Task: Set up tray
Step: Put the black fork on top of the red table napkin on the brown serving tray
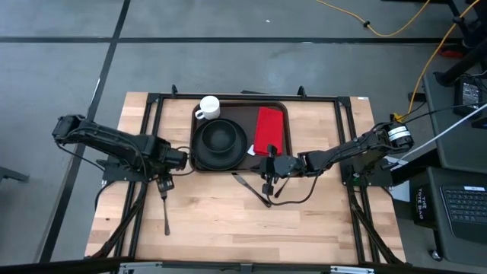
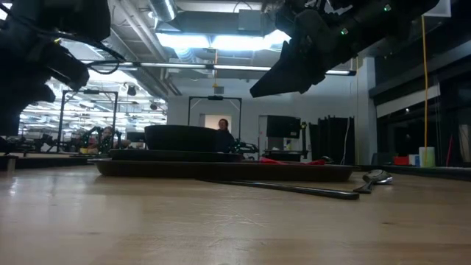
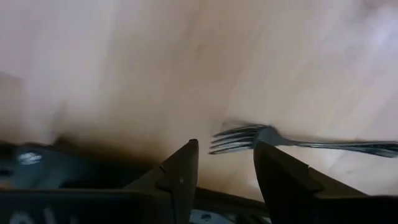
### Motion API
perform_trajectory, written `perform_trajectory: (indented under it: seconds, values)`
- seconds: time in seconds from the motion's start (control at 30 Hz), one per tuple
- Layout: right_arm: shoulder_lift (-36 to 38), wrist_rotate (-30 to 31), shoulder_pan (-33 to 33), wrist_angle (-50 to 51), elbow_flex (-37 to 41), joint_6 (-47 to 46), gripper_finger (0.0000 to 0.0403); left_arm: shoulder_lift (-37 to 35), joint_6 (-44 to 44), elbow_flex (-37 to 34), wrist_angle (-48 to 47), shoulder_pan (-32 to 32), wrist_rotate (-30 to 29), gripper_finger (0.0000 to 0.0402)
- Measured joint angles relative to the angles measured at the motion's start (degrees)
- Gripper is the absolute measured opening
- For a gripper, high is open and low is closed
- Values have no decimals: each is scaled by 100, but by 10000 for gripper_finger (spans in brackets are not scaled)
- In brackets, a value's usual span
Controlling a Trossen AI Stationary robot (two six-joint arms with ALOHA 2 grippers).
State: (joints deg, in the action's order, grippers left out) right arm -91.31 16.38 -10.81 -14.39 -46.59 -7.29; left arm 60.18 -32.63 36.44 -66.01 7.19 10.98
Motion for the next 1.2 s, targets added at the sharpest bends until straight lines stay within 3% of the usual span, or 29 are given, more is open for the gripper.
perform_trajectory:
  seconds: [0.2, 0.37, 0.6, 0.93, 1.2]
  values:
    - [0, 0, 0, -9, 0, 0, 32, 3, -219, -242, 254, 1, 287, 148]
    - [0, 0, 0, -33, 0, 0, 32, 134, -221, -257, 301, -1, 126, 149]
    - [0, 0, 0, -115, 0, 2, 32, 680, -250, -257, 303, 47, 171, 148]
    - [0, 0, 0, -118, 0, 2, 32, 1599, 371, -259, 338, 64, 420, 148]
    - [0, 0, 1, -117, 0, 2, 32, 1922, 689, -261, 621, 64, 424, 146]
